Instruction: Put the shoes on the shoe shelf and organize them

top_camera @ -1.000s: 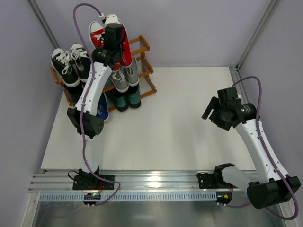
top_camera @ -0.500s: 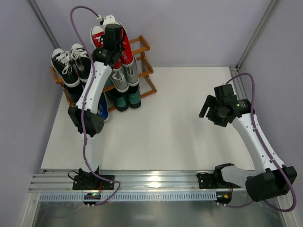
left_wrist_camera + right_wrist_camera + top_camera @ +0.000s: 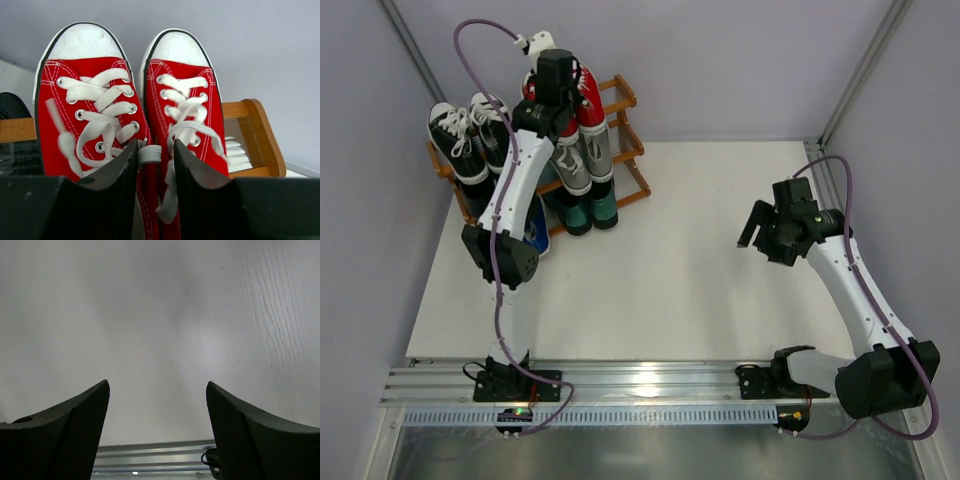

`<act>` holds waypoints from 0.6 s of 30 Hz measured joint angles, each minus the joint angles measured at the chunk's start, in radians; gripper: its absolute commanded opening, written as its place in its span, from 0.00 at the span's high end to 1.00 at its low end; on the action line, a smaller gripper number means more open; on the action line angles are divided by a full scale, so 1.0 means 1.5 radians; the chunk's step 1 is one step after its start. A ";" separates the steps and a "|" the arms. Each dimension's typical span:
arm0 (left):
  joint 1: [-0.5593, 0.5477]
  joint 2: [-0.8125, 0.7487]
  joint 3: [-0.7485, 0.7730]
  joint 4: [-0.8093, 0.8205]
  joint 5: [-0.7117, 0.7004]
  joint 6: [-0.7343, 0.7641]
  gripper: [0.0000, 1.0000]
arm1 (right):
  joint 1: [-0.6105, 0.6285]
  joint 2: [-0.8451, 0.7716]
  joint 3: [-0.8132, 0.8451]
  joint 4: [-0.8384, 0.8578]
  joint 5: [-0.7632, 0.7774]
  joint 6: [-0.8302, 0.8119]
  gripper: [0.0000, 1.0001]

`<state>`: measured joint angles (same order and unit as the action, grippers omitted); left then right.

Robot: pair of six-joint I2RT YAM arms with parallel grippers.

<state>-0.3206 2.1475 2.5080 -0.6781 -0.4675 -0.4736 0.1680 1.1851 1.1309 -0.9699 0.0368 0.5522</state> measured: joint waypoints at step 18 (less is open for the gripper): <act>-0.014 -0.075 -0.033 0.059 0.016 -0.043 0.39 | -0.031 0.000 -0.034 0.034 -0.059 -0.019 0.21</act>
<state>-0.3416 2.0354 2.4584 -0.5896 -0.4435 -0.5385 0.1223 1.1854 1.0794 -0.9188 -0.0517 0.5243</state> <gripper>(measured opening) 0.586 0.788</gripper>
